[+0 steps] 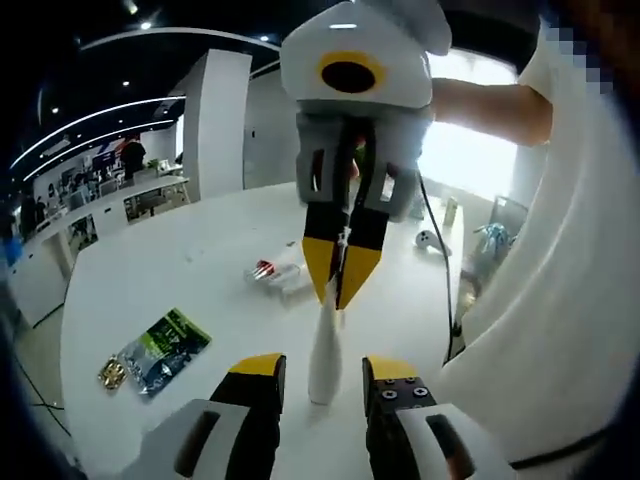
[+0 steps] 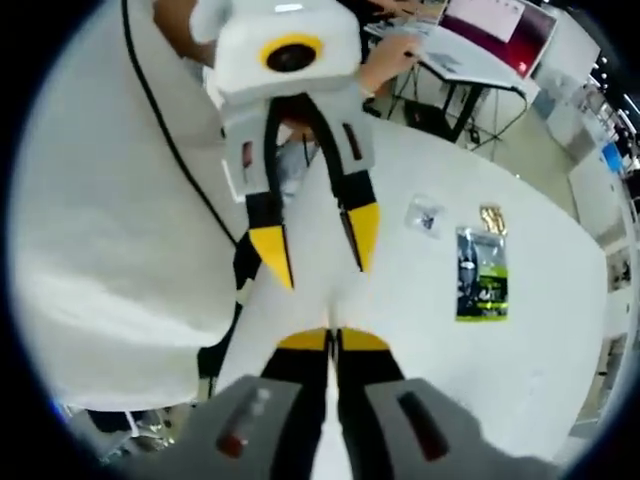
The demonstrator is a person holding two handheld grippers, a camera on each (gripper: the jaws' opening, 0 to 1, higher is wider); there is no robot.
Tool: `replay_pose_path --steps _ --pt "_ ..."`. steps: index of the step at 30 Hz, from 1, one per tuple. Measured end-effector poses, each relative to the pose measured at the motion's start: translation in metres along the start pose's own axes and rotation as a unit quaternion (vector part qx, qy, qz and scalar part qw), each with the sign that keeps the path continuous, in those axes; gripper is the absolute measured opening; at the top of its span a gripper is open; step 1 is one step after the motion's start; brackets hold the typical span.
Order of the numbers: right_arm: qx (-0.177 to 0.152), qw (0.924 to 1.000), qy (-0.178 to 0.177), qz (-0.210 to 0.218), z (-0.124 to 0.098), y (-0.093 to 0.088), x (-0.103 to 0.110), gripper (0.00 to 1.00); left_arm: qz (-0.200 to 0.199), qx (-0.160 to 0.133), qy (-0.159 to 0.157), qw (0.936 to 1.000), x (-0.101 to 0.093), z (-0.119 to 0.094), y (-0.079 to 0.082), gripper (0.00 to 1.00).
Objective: Arrange the skincare products in the storage area until every visible bottle or jar stands upright without overlapping.
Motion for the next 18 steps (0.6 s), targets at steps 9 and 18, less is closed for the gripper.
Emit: replay_pose_path --steps 9,18 --pt "0.001 0.9998 -0.012 0.018 -0.004 -0.007 -0.018 0.01 -0.021 -0.015 0.010 0.9996 0.003 -0.004 0.002 0.32" --pt "0.003 0.9991 -0.032 0.026 -0.016 -0.014 -0.046 0.01 -0.027 -0.012 0.010 0.9995 -0.001 -0.006 -0.002 0.32"
Point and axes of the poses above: the point that each gripper's makers call its tool centre point, and the gripper's own axes: z roughly forward along the fingers, x roughly to its left, y roughly out of its top, the point moved 4 cm from there along -z, roughly backward along the fingers, and after that the axes turned 1 degree about -x, right-handed, at the moved point
